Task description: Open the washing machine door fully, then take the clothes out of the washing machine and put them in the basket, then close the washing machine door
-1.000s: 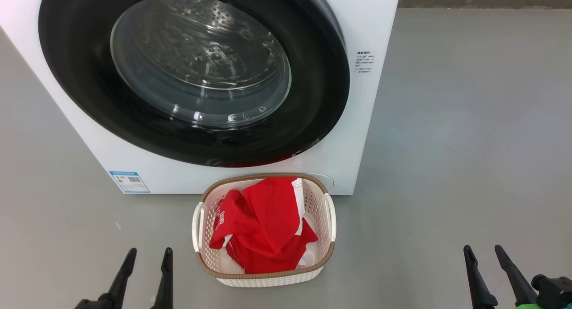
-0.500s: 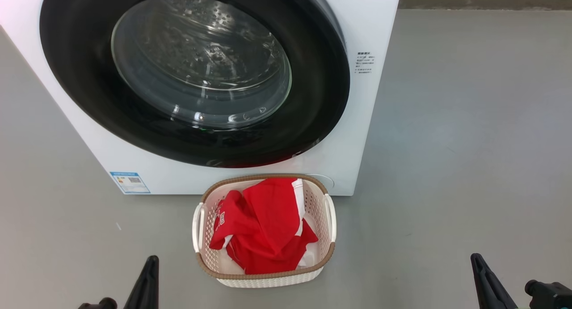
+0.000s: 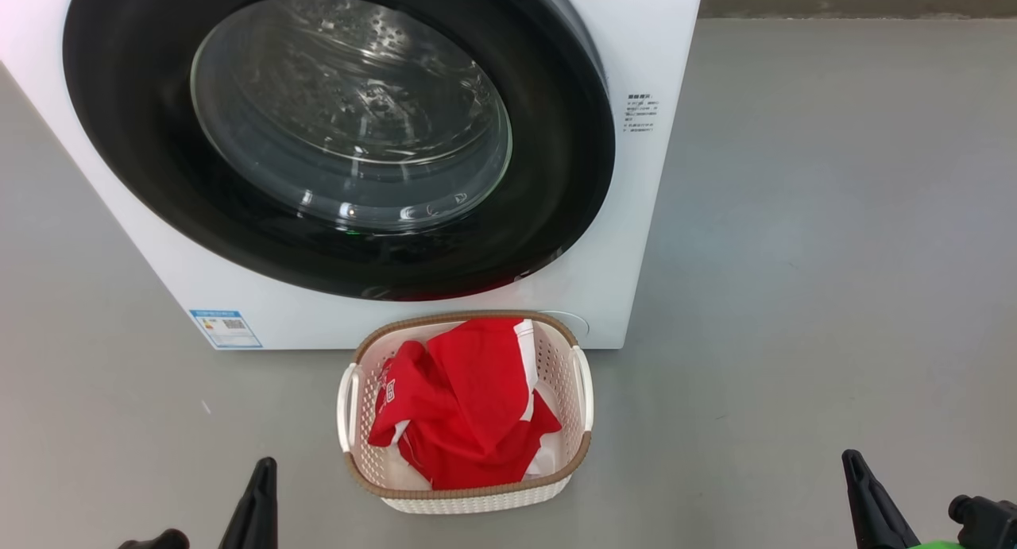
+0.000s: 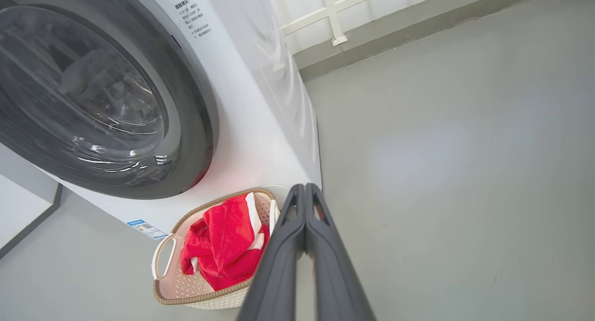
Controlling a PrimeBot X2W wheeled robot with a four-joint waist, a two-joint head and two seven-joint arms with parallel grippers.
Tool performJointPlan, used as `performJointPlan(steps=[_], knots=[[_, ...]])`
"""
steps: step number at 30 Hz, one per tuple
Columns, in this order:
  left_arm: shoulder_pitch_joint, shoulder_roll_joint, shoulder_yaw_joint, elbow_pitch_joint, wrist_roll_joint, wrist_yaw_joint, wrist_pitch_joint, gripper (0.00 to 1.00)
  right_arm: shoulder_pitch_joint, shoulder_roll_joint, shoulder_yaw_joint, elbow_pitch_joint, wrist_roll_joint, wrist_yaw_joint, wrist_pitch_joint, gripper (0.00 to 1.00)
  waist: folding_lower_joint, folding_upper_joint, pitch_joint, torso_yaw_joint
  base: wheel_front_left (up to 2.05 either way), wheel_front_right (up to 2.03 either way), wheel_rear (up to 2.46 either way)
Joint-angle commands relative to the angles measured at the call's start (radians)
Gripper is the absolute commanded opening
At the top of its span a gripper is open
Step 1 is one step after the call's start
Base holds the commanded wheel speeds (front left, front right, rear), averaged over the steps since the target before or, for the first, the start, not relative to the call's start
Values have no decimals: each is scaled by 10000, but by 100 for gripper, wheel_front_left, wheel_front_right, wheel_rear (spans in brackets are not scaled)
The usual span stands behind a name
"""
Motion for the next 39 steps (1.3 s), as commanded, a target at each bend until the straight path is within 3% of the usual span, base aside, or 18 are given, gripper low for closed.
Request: performJointPlan(steps=[1, 39], knots=[[-284, 136, 79, -199, -315, -12, 33, 0, -385, -91, -76, -265, 271, -2, 73, 0, -1, 0, -5, -10, 0, 0, 0], [-726, 226, 238, -90, -4525, -33, 1037, 0, -1060, 63, -236, -450, 3795, -5, 1172, 0, -1, 0, -122, -274, 0, 0, 0]])
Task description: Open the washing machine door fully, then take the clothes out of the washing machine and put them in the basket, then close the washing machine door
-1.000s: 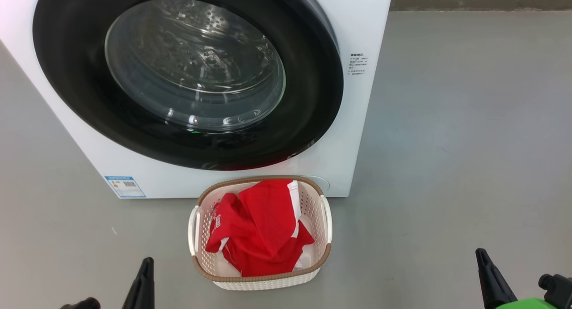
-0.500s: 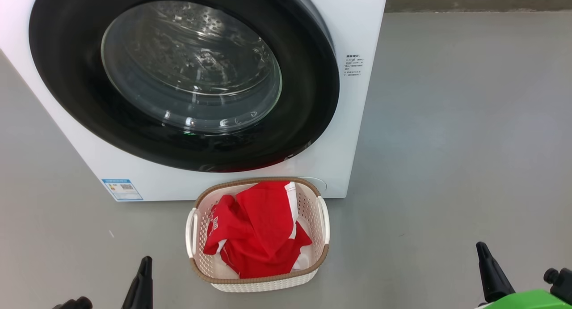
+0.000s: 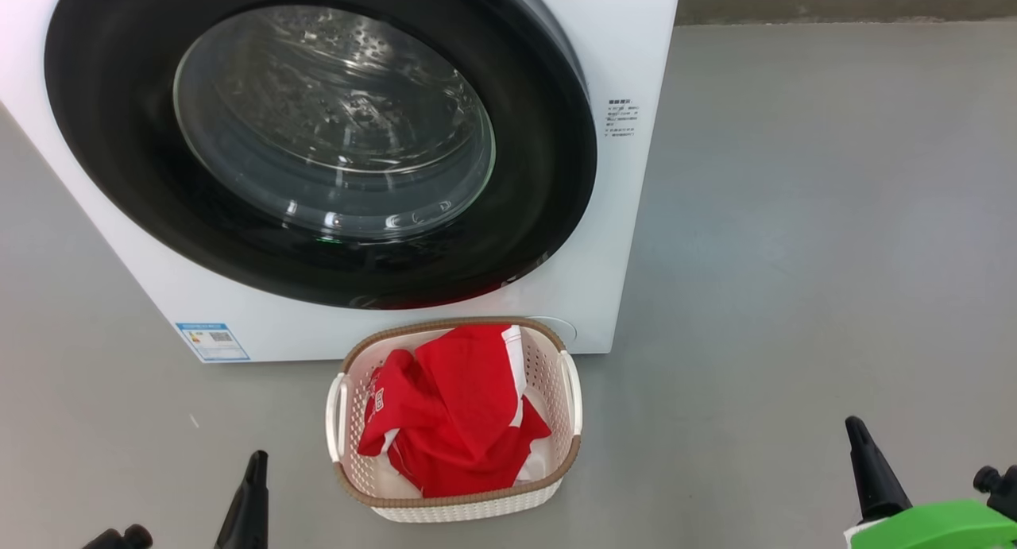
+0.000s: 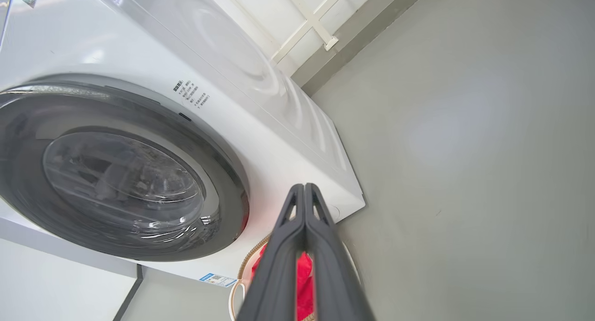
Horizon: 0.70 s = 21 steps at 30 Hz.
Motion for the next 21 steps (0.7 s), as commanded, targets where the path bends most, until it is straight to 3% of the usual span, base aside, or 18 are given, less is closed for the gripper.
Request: performJointPlan(steps=[1, 21], knots=[[-438, 167, 215, -194, -352, -34, 74, 0, -475, -107, 11, -292, 324, -5, 71, 0, -1, 0, -6, -13, 0, 0, 0], [-667, 191, 328, -137, -2494, -45, 616, 0, -822, -28, -72, -387, 2139, -7, 637, 0, -1, 0, -67, -149, 0, 0, 0]])
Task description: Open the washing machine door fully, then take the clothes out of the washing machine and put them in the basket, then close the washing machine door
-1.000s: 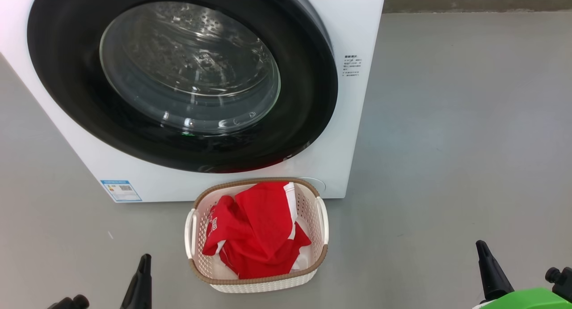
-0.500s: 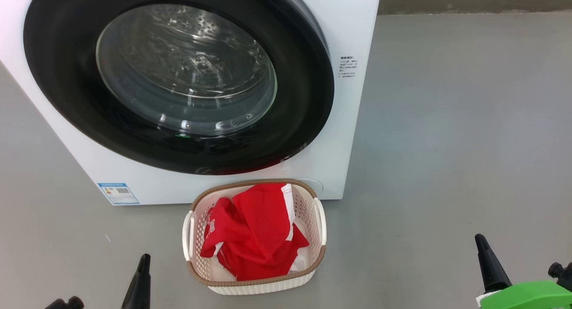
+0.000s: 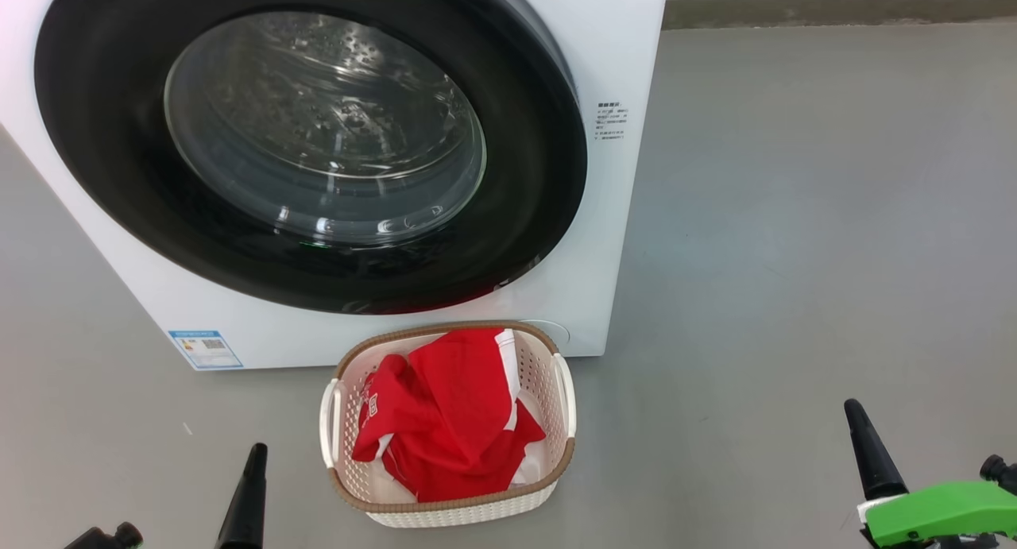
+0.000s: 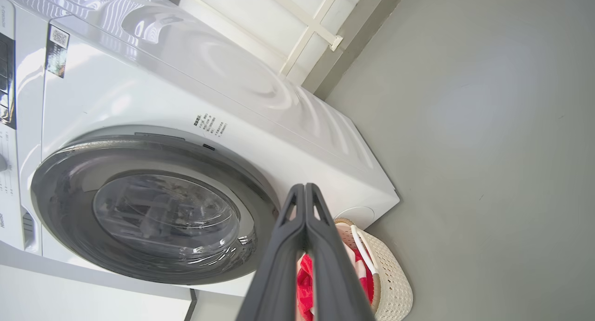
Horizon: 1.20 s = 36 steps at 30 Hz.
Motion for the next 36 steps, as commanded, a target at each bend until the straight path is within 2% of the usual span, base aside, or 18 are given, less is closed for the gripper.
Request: performJointPlan(steps=[1, 36], knots=[[-455, 183, 273, -194, -240, -45, 54, 0, -486, -100, 78, -310, 248, -5, 51, 0, 0, 0, -4, -7, 0, 0, 0], [-892, 207, 519, -85, -4268, -66, 1106, 0, -1143, 50, -78, -490, 3682, -9, 1122, 0, -1, 0, -118, -264, 0, 0, 0]])
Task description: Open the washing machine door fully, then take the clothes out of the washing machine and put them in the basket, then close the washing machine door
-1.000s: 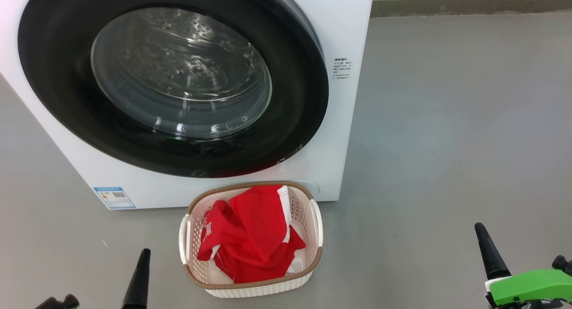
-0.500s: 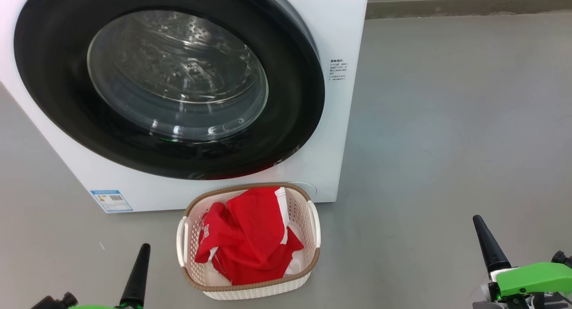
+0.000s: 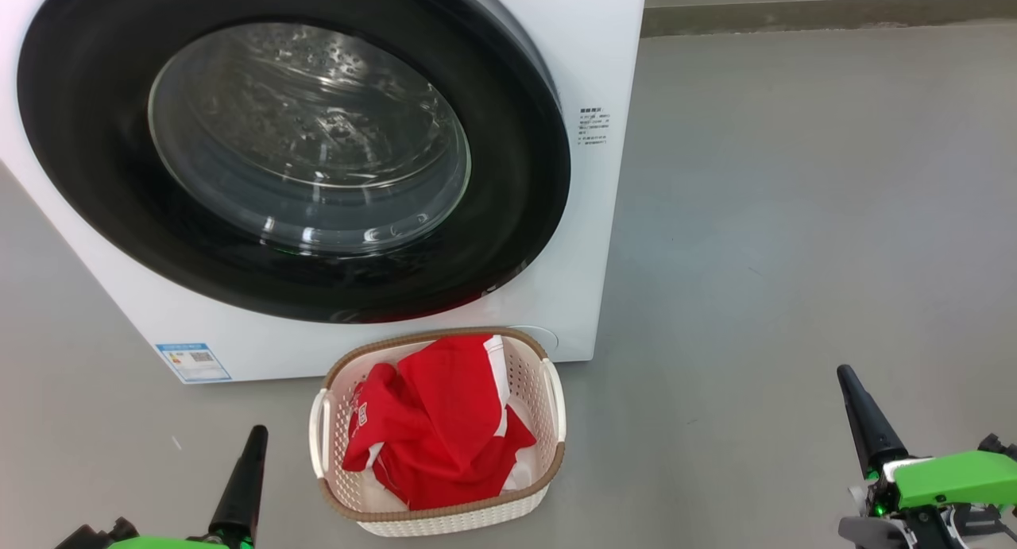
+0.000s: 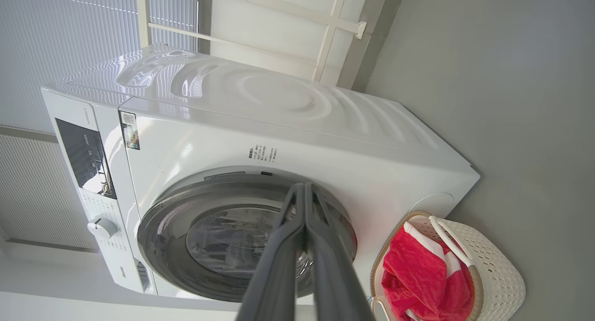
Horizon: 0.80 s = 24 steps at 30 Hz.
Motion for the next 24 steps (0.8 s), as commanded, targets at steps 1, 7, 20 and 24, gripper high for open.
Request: performJointPlan(steps=[1, 7, 20, 24], knots=[[-508, 192, 352, -197, -450, -66, 144, 0, -567, -53, 111, -338, 380, -3, 123, 0, 0, -1, -8, -17, 0, 0, 0], [-569, 194, 388, -182, -1008, -69, 291, 0, -658, -32, 89, -363, 857, -3, 272, 0, 0, -1, -24, -53, 0, 0, 0], [-611, 181, 432, -171, -1358, -71, 405, 0, -718, -18, 77, -380, 1173, -4, 368, 0, 0, -1, -35, -76, 0, 0, 0], [-612, 176, 440, -171, -1351, -71, 411, 0, -718, -18, 78, -380, 1173, -4, 367, 0, 0, -1, -35, -76, 0, 0, 0]])
